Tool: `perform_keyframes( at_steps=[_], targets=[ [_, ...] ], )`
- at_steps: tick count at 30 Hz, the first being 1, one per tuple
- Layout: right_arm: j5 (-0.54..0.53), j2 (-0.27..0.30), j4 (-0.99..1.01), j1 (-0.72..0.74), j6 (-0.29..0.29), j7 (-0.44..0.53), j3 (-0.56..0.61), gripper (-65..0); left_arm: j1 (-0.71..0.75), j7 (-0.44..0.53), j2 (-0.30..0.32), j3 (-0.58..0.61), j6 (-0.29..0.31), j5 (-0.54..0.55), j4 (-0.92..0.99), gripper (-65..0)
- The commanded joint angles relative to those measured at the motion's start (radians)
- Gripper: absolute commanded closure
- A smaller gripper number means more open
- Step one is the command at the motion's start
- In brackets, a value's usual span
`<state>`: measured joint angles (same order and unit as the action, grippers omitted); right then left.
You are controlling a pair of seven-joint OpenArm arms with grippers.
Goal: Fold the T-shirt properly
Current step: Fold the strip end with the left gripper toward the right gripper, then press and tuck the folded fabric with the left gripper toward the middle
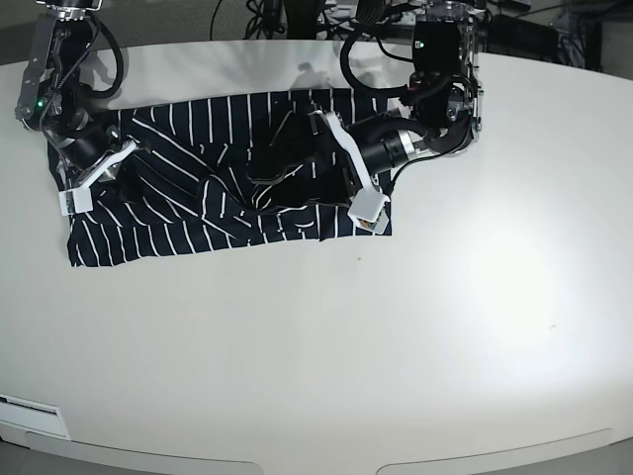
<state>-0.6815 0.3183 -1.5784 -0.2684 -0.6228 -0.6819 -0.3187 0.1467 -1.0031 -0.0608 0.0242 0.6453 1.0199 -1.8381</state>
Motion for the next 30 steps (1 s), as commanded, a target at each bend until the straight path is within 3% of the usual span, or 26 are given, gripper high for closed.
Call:
perform_keyframes(
  at_steps=[1,5,8,15,16,17,19,25,27,30],
  targets=[
    [0.023,0.009,-0.005,-0.003,-0.005,-0.049,0.000,0.0,-0.012,0.021,-0.006,0.001,0.018,0.053,-0.016,-39.2],
    [0.023,0.009,-0.005,-0.003,-0.005,-0.049,0.000,0.0,-0.011,-0.009,-0.019,0.012,0.018,0.147,-0.016,-39.2],
    [0.023,0.009,-0.005,-0.003,-0.006,-0.049,0.000,0.0,-0.014,-0.045,-0.032,0.050,0.053,0.142,-0.016,-39.2],
    [0.023,0.009,-0.005,-0.003,-0.005,-0.049,0.000,0.0,-0.015,-0.047,-0.035,0.058,0.053,0.154,-0.018,-38.4],
    [0.023,0.009,-0.005,-0.003,-0.005,-0.049,0.000,0.0,-0.015,-0.050,-0.035,0.055,0.053,0.154,-0.025,-35.2],
    [0.023,0.009,-0.005,-0.003,-0.005,-0.049,0.000,0.0,-0.014,-0.048,-0.036,0.046,0.053,0.154,-0.037,-27.7],
    [0.023,0.009,-0.005,-0.004,-0.005,-0.049,0.000,0.0,-0.016,-0.037,-0.036,0.006,0.053,0.152,-0.069,-1.0],
    [0.024,0.009,-0.005,-0.003,-0.002,-0.049,0.000,0.0,-0.017,-0.034,-0.035,-0.186,0.049,0.151,-0.124,0.0],
    [0.024,0.009,-0.005,-0.003,-0.002,-0.049,0.000,0.0,-0.013,0.001,-0.035,-0.260,-0.014,0.109,-0.124,0.0],
    [0.023,0.009,-0.005,-0.003,-0.002,-0.049,0.000,0.0,0.007,0.091,-0.016,-0.338,-0.121,-0.041,-0.124,0.0]
  ],
)
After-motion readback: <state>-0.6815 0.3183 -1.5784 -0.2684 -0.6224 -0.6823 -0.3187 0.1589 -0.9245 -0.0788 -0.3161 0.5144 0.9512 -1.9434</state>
